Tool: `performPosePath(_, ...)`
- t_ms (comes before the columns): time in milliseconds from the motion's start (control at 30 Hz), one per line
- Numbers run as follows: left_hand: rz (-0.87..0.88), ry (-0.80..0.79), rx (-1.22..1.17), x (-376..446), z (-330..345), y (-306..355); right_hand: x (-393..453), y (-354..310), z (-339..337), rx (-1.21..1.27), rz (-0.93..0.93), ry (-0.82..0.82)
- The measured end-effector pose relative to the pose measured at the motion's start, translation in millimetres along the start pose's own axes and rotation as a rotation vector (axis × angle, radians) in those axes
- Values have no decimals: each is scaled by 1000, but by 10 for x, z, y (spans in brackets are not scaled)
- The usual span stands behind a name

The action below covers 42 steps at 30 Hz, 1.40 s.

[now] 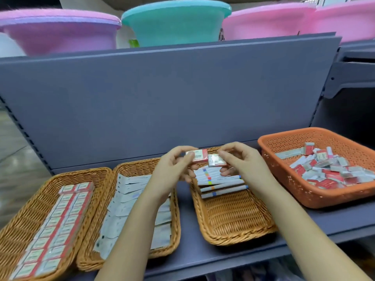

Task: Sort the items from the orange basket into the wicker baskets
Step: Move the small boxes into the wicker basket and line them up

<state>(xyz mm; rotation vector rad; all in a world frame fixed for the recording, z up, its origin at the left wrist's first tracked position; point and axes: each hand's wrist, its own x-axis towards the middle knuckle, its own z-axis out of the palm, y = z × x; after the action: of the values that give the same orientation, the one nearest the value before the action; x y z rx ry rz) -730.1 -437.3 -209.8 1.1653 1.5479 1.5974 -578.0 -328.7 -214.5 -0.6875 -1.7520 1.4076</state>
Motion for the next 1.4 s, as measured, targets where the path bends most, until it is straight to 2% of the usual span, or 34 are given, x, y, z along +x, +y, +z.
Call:
performPosePath(167, -31, -47, 53, -40, -324, -30, 26, -56, 186, 79, 68, -130)
performPosePath(333, -31, 16, 210, -58, -589, -68, 182, -26, 375, -135, 61, -296)
performPosePath(500, -52, 148, 418, -65, -911, -136, 429, 64, 709, -376, -72, -397)
performPosePath(733, -131, 246, 600, -252, -1452, -253, 602, 71, 1265, -510, -234, -537)
performPosePath(1033, -153, 227, 700, -428, -2321, -292, 643, 47, 2207, -691, -391, -537)
performPosePath(1200, -170, 140, 770, -458, -2928, -376, 561, 82, 2785, -759, -329, -510)
performPosePath(1400, -173, -12, 1021, -445, -3424, -637, 456, 206, 3344, -879, -235, -475)
